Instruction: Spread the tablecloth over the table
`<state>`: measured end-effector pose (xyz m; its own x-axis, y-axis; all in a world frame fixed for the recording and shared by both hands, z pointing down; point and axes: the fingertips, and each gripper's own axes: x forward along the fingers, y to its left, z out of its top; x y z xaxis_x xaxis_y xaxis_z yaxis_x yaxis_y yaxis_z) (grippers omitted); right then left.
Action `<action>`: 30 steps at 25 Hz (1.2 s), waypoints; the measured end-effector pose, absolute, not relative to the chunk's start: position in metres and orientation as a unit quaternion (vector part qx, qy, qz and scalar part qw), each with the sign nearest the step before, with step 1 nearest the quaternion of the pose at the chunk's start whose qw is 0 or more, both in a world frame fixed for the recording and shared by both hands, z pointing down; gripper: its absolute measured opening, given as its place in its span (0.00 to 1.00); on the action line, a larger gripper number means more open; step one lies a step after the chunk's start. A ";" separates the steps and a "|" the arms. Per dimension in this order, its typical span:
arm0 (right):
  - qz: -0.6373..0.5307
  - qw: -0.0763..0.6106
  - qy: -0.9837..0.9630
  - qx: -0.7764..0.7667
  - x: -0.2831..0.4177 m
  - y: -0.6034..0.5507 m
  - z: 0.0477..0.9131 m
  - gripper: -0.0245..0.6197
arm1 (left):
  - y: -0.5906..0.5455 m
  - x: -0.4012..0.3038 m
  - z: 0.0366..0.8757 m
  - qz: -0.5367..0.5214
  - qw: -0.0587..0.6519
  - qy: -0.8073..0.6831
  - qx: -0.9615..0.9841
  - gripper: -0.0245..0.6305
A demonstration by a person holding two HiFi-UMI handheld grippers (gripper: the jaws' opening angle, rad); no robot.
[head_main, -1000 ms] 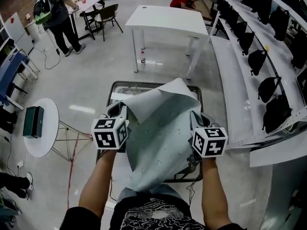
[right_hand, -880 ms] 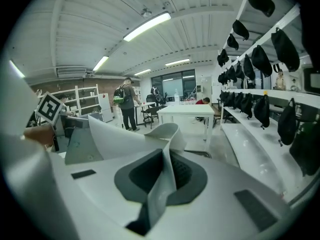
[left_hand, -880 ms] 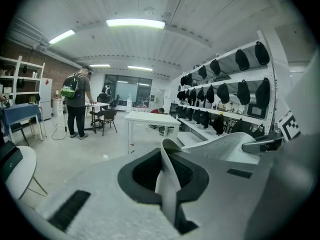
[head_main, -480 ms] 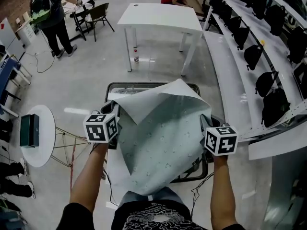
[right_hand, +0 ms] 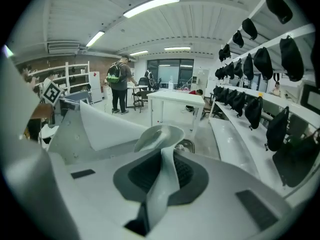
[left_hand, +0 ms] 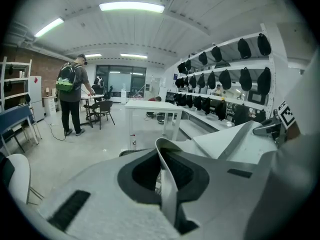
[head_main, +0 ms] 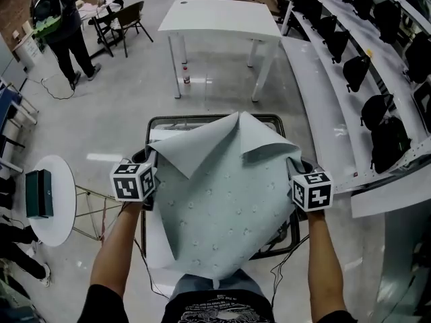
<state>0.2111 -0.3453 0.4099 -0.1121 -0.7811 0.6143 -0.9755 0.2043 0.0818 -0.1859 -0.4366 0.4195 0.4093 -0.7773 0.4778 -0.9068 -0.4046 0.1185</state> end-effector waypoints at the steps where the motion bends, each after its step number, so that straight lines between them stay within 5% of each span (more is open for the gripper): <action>1: 0.172 0.282 -0.723 0.607 0.213 -0.348 0.415 0.09 | -0.438 -0.191 0.424 0.178 0.182 -0.516 0.818 0.06; 30: 0.066 0.423 -0.665 0.612 0.250 -0.366 0.503 0.12 | -0.417 -0.234 0.563 0.304 0.165 -0.534 0.772 0.10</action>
